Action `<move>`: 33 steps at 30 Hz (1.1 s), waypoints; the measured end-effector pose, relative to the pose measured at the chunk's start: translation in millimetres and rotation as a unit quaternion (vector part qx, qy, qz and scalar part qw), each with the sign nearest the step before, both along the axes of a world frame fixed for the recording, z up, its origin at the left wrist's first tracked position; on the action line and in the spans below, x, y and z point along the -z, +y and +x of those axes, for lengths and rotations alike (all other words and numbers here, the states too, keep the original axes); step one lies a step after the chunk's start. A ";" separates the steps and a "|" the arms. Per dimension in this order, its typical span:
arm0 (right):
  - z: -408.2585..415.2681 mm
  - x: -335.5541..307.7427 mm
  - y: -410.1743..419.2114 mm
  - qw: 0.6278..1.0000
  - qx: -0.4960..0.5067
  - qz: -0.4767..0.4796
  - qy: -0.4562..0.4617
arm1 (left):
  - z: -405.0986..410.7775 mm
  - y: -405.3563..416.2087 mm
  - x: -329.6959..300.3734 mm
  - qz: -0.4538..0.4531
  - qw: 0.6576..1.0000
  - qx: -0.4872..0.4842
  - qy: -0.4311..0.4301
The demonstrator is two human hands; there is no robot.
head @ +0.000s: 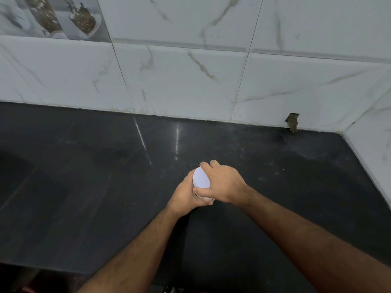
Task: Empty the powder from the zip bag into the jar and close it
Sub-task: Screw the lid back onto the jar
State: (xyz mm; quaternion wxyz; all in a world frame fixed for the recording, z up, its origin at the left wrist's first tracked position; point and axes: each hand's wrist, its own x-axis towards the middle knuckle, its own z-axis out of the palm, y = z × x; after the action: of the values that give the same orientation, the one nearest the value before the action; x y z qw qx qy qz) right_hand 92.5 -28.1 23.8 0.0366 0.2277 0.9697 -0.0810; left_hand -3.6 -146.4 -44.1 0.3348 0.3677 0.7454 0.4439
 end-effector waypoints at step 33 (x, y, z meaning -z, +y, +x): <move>39.8 43.3 143.4 0.775 0.265 -0.469 0.332 | -18.3 159.7 -26.4 0.014 0.999 0.011 -0.028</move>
State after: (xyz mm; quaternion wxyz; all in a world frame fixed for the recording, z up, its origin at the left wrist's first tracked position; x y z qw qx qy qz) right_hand 132.4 115.2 -19.6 -0.2081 0.3891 0.6651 -0.6024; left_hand -22.0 13.3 -17.7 0.3556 0.3678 0.7252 0.4608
